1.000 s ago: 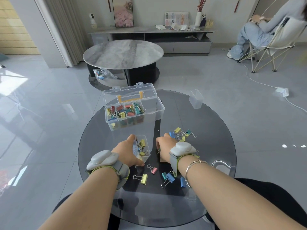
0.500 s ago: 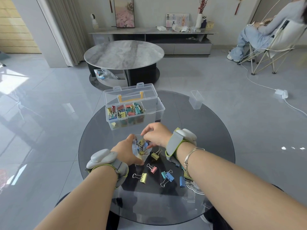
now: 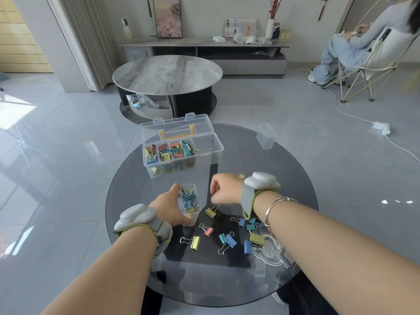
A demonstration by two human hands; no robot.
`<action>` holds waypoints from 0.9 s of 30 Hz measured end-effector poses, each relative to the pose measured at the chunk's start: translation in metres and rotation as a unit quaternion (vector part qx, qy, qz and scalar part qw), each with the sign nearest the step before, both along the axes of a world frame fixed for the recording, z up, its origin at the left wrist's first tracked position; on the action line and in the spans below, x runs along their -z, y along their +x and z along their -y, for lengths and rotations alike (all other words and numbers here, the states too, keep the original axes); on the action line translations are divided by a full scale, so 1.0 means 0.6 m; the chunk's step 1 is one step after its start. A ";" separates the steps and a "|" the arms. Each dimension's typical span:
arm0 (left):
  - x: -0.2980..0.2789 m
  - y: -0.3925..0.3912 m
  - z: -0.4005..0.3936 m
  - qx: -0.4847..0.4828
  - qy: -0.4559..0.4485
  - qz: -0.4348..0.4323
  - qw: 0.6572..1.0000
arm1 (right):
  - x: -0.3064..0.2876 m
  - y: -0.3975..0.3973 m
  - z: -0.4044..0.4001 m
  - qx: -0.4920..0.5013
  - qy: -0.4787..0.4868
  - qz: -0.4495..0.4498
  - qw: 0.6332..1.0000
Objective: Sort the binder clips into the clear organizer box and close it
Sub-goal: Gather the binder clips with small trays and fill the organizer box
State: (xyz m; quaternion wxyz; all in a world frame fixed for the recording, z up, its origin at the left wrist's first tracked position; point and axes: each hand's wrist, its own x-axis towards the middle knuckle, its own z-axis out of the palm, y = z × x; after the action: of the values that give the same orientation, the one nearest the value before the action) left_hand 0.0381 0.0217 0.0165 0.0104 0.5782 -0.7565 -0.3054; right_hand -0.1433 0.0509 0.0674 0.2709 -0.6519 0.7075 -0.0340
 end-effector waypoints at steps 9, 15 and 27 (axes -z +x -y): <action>-0.007 0.004 -0.013 0.010 0.001 -0.010 1.000 | 0.053 0.048 -0.027 -0.105 0.022 -0.159 0.981; -0.005 0.009 -0.021 0.012 0.016 -0.029 0.999 | 0.061 0.046 -0.031 -0.045 -0.027 -0.103 0.993; -0.007 0.008 -0.024 0.009 0.009 -0.045 0.999 | 0.002 0.058 -0.041 -0.086 -0.176 0.163 0.967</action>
State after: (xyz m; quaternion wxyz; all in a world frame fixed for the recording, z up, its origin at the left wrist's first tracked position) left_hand 0.0427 0.0358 0.0208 0.0371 0.5569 -0.7578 -0.3379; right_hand -0.1087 0.0753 0.0662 0.2655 -0.7334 0.5779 -0.2400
